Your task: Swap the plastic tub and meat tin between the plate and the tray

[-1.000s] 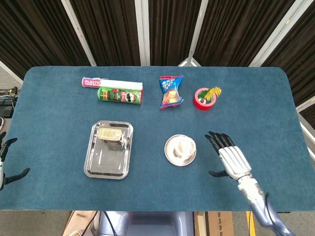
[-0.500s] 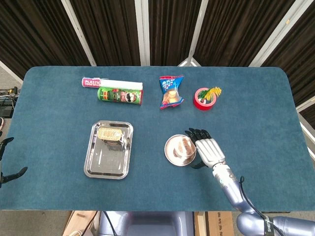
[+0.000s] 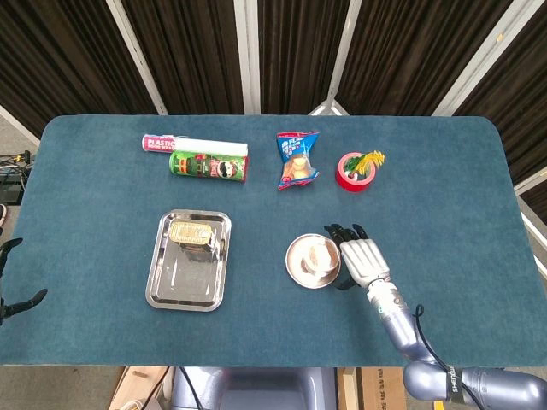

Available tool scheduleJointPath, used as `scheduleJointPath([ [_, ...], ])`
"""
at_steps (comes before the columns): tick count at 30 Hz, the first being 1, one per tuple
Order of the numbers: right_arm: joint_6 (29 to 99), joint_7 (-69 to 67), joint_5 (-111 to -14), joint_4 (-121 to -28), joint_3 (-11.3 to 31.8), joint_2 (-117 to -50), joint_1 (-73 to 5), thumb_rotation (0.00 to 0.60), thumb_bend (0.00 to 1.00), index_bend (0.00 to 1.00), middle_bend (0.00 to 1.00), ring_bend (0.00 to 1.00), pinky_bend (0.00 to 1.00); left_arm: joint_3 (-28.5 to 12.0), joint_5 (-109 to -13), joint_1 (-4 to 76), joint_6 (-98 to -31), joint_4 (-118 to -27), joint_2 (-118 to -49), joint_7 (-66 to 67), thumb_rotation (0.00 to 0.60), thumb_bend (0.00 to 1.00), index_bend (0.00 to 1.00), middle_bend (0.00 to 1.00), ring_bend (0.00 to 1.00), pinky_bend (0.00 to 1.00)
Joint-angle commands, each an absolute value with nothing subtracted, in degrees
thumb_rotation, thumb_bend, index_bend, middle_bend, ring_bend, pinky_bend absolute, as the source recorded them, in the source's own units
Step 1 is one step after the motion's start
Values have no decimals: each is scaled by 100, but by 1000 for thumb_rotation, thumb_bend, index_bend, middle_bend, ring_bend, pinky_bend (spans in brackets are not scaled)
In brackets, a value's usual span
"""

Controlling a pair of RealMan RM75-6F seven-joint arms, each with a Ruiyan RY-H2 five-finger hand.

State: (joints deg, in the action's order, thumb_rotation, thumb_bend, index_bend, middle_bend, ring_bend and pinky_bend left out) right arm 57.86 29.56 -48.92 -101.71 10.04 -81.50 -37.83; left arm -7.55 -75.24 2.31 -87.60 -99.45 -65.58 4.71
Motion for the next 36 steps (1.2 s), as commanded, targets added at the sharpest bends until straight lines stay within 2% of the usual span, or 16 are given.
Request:
scheduleJointPath([
  [1,5757,2931,-4874,-10082,1002,-8228,-3847,600,45,27,127,173,0,-755,-7530,226,-8774,-9948,-6563,473,600,180,186,0,0,150],
  [10,5683,3025,-4696,-9842,1037,-8481,-4104,600,45,104,170,198,0,-783,-7472,226,-8782,-9943,-6579,500,600,180,192,0,0,151],
  [15,5731,3183,-4605,-9832,1034,-8576,-4224,600,45,218,245,224,0,-797,-7431,235,-8754,-9936,-6579,493,600,180,196,0,0,151],
  [25,5946,3472,-4396,-9750,1076,-8779,-4440,600,45,372,370,282,0,-814,-7396,228,-8746,-9943,-6553,437,600,180,207,0,0,152],
  [36,6063,3625,-4419,-10004,1418,-8734,-4769,600,45,402,389,301,0,-886,-7224,217,-8724,-9916,-6522,396,600,181,210,0,0,154],
])
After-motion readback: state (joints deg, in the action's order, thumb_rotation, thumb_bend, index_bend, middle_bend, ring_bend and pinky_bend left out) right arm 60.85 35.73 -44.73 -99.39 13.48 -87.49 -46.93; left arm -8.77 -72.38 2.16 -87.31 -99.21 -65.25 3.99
